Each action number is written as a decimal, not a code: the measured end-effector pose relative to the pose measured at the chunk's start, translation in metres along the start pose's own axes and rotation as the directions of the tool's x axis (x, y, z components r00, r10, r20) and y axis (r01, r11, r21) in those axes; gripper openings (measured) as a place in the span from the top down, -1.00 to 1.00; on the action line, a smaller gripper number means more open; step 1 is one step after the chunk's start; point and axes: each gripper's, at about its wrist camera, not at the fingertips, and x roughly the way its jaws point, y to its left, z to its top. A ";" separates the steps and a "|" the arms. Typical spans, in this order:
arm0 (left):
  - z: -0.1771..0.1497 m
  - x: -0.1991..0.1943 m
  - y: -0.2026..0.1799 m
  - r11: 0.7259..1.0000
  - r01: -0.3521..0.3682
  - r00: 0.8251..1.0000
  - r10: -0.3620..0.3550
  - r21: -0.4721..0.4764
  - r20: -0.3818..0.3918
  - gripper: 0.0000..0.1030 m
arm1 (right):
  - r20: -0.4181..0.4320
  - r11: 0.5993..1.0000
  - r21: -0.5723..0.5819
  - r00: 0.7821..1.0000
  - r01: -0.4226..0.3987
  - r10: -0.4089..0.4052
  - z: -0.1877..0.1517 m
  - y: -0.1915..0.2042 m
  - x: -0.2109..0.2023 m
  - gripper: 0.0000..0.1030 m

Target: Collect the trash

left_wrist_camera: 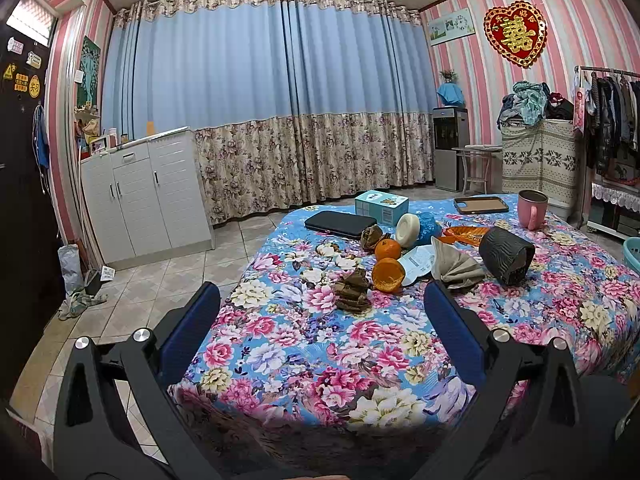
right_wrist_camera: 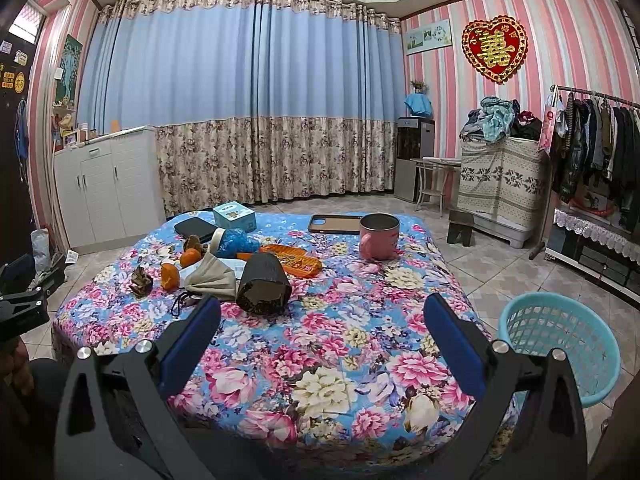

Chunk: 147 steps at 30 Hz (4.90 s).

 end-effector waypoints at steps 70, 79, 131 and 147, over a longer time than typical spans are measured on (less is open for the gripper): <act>0.018 0.176 -0.023 0.998 0.062 0.968 -0.060 -0.001 -0.245 -0.91 | -0.379 0.989 -0.011 0.916 -0.146 0.131 -0.002 0.067 0.246 -0.90; 0.007 0.190 -0.008 0.994 0.084 0.947 -0.101 -0.070 -0.305 -0.91 | -0.398 0.979 0.008 0.897 -0.206 0.192 -0.006 0.065 0.252 -0.35; 0.114 0.063 -0.198 0.847 0.528 0.825 -0.528 -0.058 -0.203 0.21 | -0.103 0.999 0.041 0.995 0.003 0.002 0.040 -0.128 0.052 -0.37; 0.138 0.014 -0.366 0.664 0.745 0.653 -0.708 0.063 -0.268 0.21 | -0.087 0.968 0.098 0.971 0.229 -0.221 0.025 -0.243 -0.008 -0.37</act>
